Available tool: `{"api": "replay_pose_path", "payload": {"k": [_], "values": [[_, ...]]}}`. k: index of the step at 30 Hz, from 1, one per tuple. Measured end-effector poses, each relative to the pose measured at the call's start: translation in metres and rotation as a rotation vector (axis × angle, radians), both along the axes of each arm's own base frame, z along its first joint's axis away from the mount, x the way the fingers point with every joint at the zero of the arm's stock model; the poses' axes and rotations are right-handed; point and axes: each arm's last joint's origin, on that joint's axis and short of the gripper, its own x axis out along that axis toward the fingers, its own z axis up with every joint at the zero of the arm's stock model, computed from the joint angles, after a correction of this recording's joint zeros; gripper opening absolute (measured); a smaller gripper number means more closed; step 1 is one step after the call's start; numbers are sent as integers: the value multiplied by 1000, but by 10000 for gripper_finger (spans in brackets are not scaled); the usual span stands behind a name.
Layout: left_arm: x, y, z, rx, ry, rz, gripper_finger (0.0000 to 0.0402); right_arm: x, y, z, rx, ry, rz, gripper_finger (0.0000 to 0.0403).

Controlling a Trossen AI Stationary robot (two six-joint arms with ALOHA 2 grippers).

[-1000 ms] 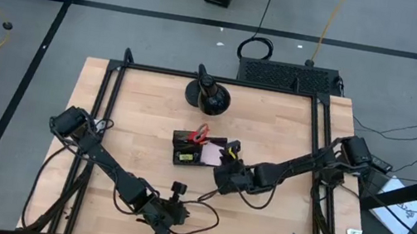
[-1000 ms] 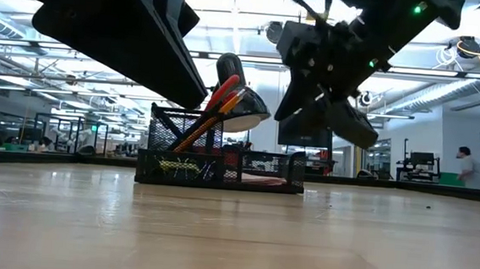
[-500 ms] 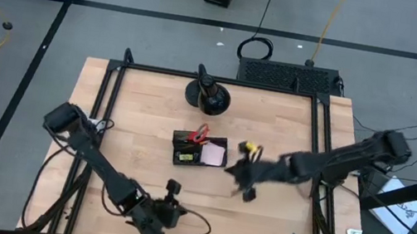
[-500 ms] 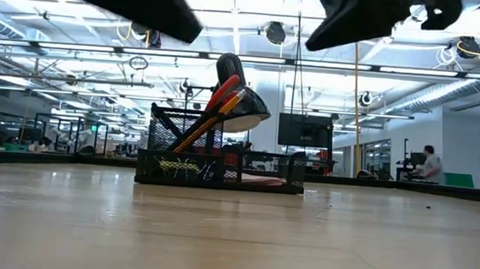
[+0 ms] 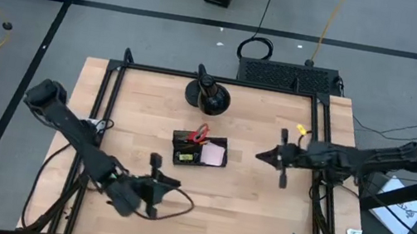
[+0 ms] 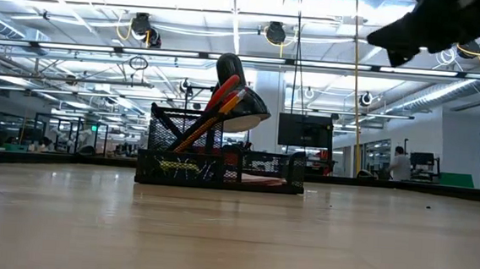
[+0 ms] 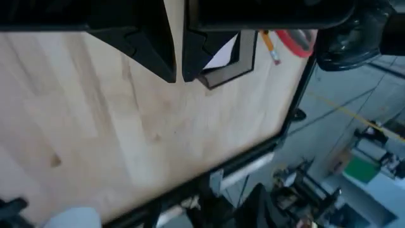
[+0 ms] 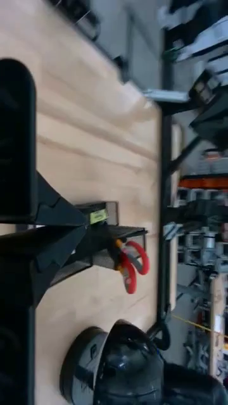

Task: Pick and place office supplies into organizer
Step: Return to Home Position

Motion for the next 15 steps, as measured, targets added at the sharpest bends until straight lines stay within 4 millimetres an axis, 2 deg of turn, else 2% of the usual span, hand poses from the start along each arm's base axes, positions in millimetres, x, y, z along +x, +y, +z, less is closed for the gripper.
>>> {"api": "replay_pose_path", "payload": {"k": [7, 10, 15], "values": [[-39, 26, -7, -182, -260, -203, 35, -27, -2, -16, 99, -70, 38, 1], [-53, 44, -22, -260, -380, -260, 35, -33, -3, -19, 107, -104, 36, 1], [-76, 70, -50, -366, -518, -253, 35, -37, -4, -25, 108, -114, 36, 1]]}}
